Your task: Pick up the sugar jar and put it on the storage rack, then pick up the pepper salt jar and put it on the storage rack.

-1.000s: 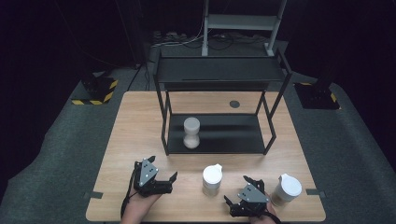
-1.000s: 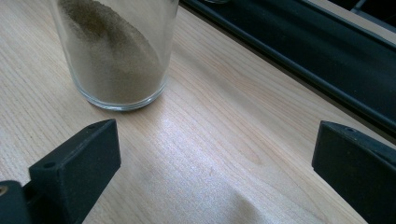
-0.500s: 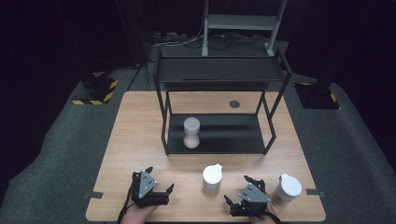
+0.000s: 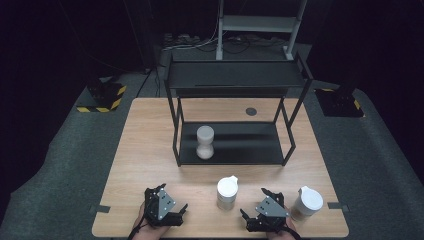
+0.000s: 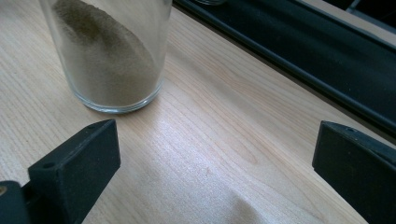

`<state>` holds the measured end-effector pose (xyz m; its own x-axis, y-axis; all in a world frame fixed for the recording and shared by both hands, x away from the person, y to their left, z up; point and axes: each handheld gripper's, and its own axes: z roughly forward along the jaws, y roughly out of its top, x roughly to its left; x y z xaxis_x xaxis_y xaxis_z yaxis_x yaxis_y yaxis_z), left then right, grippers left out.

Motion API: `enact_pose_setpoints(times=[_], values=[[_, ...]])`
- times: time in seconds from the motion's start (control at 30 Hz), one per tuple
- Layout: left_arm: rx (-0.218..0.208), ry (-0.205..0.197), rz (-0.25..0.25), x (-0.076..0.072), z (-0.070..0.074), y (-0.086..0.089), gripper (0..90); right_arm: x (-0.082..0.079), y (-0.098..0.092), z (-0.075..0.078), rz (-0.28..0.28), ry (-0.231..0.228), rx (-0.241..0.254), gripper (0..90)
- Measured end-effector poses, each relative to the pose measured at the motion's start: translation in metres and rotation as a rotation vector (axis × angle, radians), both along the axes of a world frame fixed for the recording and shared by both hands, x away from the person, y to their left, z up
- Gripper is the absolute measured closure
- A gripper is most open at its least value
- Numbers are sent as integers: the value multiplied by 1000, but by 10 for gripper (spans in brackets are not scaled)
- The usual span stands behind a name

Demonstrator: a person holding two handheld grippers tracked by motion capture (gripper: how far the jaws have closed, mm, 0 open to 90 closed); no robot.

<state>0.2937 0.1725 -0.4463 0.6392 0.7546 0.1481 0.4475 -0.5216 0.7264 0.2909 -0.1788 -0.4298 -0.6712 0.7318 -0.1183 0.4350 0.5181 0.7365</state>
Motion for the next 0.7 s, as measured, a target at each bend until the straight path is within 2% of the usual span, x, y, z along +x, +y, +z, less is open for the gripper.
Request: enact_pose_setpoints(times=[0.1, 0.17, 0.47, 0.7], values=[[36, -15, -43, -3, -1, -5, 12, -1, 0, 0, 3, -5, -1, 0], [42, -11, -49, -3, -1, -6, 12, 0, -1, 0, 3, -4, 7, 0], [-13, 14, -36, 0, 0, 1, 13, 0, -2, 1, -6, 0, 24, 0], [-21, 20, -37, 1, 0, 2, 13, -1, -3, 1, -14, -9, 42, 0]])
